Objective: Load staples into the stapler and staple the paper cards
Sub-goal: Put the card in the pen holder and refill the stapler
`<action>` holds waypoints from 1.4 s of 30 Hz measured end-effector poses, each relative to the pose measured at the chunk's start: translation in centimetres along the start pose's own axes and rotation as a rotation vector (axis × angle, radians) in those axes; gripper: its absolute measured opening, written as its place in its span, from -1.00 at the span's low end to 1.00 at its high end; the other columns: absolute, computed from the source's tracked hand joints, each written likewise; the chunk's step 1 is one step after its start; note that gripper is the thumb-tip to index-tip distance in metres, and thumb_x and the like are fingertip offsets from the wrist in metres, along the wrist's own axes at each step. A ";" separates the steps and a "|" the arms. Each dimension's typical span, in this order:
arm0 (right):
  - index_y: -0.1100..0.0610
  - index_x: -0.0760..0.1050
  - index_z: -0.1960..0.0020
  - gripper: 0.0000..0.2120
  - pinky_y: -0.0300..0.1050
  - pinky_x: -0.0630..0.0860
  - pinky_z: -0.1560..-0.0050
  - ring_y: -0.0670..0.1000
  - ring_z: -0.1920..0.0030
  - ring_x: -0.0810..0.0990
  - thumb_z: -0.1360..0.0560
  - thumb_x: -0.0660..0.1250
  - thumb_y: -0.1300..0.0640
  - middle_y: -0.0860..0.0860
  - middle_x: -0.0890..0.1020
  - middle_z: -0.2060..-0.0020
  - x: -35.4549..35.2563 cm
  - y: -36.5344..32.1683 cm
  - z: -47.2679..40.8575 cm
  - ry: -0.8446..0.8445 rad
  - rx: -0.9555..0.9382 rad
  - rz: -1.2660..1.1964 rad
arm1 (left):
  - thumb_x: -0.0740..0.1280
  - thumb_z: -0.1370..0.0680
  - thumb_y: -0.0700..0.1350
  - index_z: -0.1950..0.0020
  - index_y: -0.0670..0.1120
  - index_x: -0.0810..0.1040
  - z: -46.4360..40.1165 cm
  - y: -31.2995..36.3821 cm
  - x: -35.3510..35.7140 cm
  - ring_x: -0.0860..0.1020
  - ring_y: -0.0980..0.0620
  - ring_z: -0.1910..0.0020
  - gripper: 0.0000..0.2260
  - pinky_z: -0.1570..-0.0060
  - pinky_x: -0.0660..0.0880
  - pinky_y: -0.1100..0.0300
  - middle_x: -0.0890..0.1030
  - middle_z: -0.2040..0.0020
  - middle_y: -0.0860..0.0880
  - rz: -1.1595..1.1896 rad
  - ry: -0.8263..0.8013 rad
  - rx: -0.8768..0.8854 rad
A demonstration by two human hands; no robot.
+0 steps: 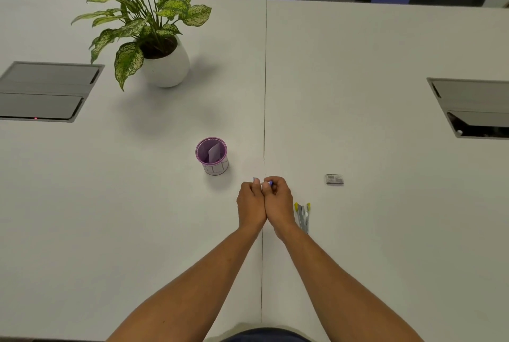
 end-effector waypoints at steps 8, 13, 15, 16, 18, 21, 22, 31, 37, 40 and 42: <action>0.08 0.47 -0.02 -0.91 0.02 0.61 0.07 0.06 0.12 0.58 -0.63 0.18 0.14 0.00 0.58 0.17 -3.3 -2.0 1.1 0.246 -0.004 -0.163 | -0.04 -0.67 0.10 0.00 -0.08 0.43 0.2 0.9 -0.6 0.57 -0.07 0.14 -0.64 0.09 0.60 -0.03 0.55 0.12 -0.10 0.361 0.189 -0.313; 0.19 0.50 0.07 -0.84 0.07 0.68 0.07 0.13 0.09 0.69 -0.59 0.30 0.09 0.12 0.61 0.19 -3.7 -0.7 2.6 0.059 0.096 -0.369 | 0.03 -0.67 0.07 0.06 0.01 0.47 0.0 1.8 -1.2 0.62 -0.05 0.06 -0.72 -0.01 0.54 -0.03 0.66 0.16 -0.05 0.437 0.073 -0.204; 0.19 0.53 0.09 -0.91 0.08 0.67 0.06 0.14 0.10 0.71 -0.57 0.32 0.18 0.16 0.65 0.13 -4.2 -0.1 2.7 0.006 0.160 -0.322 | 0.05 -0.67 0.06 0.01 -0.04 0.50 -0.2 2.0 -1.5 0.64 -0.05 0.05 -0.71 0.07 0.52 0.05 0.69 0.16 -0.05 0.457 0.046 -0.198; 0.19 0.55 0.09 -0.94 0.12 0.67 0.04 0.17 0.10 0.72 -0.55 0.32 0.23 0.18 0.67 0.10 -4.2 0.2 2.8 -0.049 0.190 -0.291 | 0.06 -0.66 0.05 0.00 -0.08 0.51 -0.2 2.2 -1.6 0.65 -0.06 0.06 -0.69 0.13 0.50 0.08 0.70 0.17 -0.06 0.483 0.035 -0.203; 0.19 0.56 0.07 -0.94 0.17 0.64 0.06 0.20 0.16 0.72 -0.54 0.31 0.24 0.19 0.70 0.10 -3.9 0.1 3.2 -0.184 0.224 -0.232 | 0.07 -0.65 0.04 0.02 -0.12 0.54 -0.2 2.7 -1.6 0.66 -0.05 0.08 -0.67 0.17 0.46 0.11 0.72 0.23 -0.06 0.518 0.000 -0.210; 0.20 0.56 -0.03 -0.82 0.10 0.66 0.16 0.21 0.18 0.72 -0.61 0.24 0.11 0.16 0.71 0.12 -3.2 -0.5 4.1 -0.363 0.222 -0.212 | 0.12 -0.63 0.05 0.04 -0.11 0.58 0.1 3.5 -0.8 0.67 0.02 0.13 -0.67 0.18 0.44 0.13 0.72 0.25 -0.04 0.449 -0.159 -0.230; 0.21 0.56 -0.06 -0.79 0.08 0.66 0.19 0.21 0.17 0.72 -0.63 0.21 0.10 0.16 0.71 0.11 -3.0 -0.8 4.3 -0.397 0.212 -0.222 | 0.14 -0.62 0.07 0.02 -0.11 0.60 0.4 3.7 -0.3 0.68 0.04 0.18 -0.67 0.20 0.45 0.14 0.73 0.22 -0.03 0.415 -0.248 -0.242; 0.22 0.53 -0.13 -0.80 0.11 0.67 0.10 0.19 0.13 0.73 -0.65 0.19 0.15 0.14 0.69 0.10 -3.7 -1.3 4.0 -0.316 0.151 -0.243 | 0.31 -0.56 0.05 -0.06 0.12 0.55 1.6 4.9 -1.0 0.68 0.06 0.18 -0.89 0.27 0.61 0.17 0.69 0.13 0.02 0.183 -0.163 0.083; 0.25 0.53 -0.15 -0.74 0.09 0.67 0.13 0.12 0.16 0.71 -0.66 0.15 0.11 0.16 0.67 0.06 -3.9 -1.4 4.0 -0.329 0.157 -0.254 | 0.33 -0.57 -0.09 -0.06 0.19 0.55 2.6 6.0 -1.2 0.60 0.27 0.20 -0.84 0.35 0.47 0.50 0.59 0.12 0.24 0.004 -0.157 0.347; 0.35 0.49 -0.14 -0.71 0.08 0.67 0.16 0.16 0.16 0.68 -0.67 0.12 0.14 0.18 0.66 0.10 -4.0 -1.3 4.0 -0.344 0.198 -0.319 | 0.31 -0.58 -0.09 -0.17 0.09 0.61 2.6 6.2 -1.4 0.59 0.25 0.18 -0.80 0.29 0.44 0.54 0.61 0.12 0.18 -0.077 -0.145 0.411; 0.34 0.49 -0.13 -0.74 0.08 0.66 0.17 0.15 0.19 0.67 -0.66 0.11 0.18 0.17 0.65 0.15 -4.1 -1.2 4.0 -0.358 0.206 -0.325 | 0.31 -0.58 -0.08 -0.20 0.06 0.61 2.7 6.3 -1.5 0.59 0.22 0.16 -0.78 0.24 0.44 0.52 0.63 0.10 0.14 -0.131 -0.137 0.436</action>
Point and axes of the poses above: each hand's wrist, its own z-axis away from the middle knuckle, its own x-axis out of the palm, y = z × x, the point moved 6 cm from there along -z, towards the middle knuckle
